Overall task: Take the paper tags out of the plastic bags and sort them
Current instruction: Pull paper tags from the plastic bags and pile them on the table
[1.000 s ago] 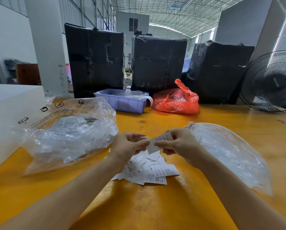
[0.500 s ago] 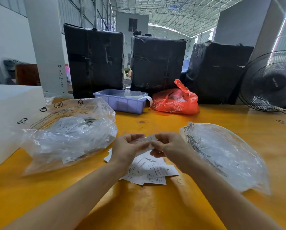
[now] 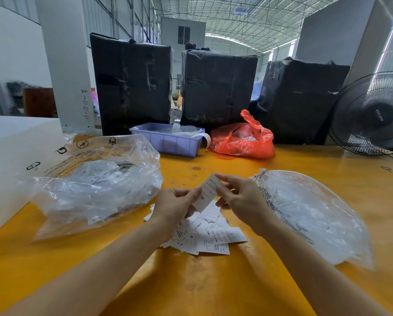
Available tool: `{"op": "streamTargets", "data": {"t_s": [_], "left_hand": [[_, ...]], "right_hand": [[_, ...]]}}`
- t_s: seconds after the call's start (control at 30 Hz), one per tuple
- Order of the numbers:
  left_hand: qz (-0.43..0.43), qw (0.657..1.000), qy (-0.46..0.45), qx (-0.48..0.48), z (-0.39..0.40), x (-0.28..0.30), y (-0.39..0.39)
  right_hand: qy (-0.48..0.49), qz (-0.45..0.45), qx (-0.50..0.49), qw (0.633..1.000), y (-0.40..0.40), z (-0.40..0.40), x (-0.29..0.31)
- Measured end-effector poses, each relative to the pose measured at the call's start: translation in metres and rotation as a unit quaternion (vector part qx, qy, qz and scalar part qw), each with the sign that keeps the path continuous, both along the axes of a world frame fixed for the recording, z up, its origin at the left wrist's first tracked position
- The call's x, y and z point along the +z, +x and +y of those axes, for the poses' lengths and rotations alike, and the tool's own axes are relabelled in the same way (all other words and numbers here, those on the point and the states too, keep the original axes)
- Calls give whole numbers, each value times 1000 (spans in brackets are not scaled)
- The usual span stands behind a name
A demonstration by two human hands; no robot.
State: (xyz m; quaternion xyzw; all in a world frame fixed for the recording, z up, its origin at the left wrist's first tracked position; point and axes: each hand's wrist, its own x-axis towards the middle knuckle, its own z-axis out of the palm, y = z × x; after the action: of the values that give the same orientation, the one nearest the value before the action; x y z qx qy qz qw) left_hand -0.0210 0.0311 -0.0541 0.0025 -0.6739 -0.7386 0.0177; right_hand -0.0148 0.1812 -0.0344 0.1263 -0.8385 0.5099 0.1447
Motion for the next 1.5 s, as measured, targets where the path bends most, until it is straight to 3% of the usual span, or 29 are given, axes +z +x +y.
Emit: {"op": "streamTargets", "data": {"t_s": [0.17,0.27,0.4,0.53,0.7,0.8,0.9,1.03,1.17,1.27,1.33,1.4,1.5], "left_hand": [[-18,999,29,-8,1,-1,0],[-31,997,64,-23,1,0,0],[-18,996,63,-55,2,1,2],[-5,997,32,-66,2,0,3],[-1,1000,28,-9,3,0,1],[-8,999,38,20,2,0,1],[-27,999,46,-8,1,4,1],[-67,996,14,-52,-2,10,2],[-62,990,-54,-113,-8,14,5],[-19,992,-98,-79,-16,23,2],[12,997,-82,-8,-31,34,-4],[45,992,-80,91,-54,44,-13],[103,943,-210,235,-97,50,-25]], "right_hand": [[95,44,19,994,1,-1,0],[30,45,-3,999,-2,1,-1],[-97,-46,0,994,-5,7,-1],[-30,-23,5,999,0,2,1],[31,-4,56,998,9,-5,6],[31,-17,73,997,11,-6,5],[-33,-34,42,998,6,-3,1],[-122,-51,5,991,0,4,2],[-120,-32,-23,992,-2,7,2],[-118,6,-56,991,-2,17,13],[-88,47,-110,989,-5,41,25],[17,41,-192,980,-8,77,35],[221,-105,-280,928,-8,124,34]]}}
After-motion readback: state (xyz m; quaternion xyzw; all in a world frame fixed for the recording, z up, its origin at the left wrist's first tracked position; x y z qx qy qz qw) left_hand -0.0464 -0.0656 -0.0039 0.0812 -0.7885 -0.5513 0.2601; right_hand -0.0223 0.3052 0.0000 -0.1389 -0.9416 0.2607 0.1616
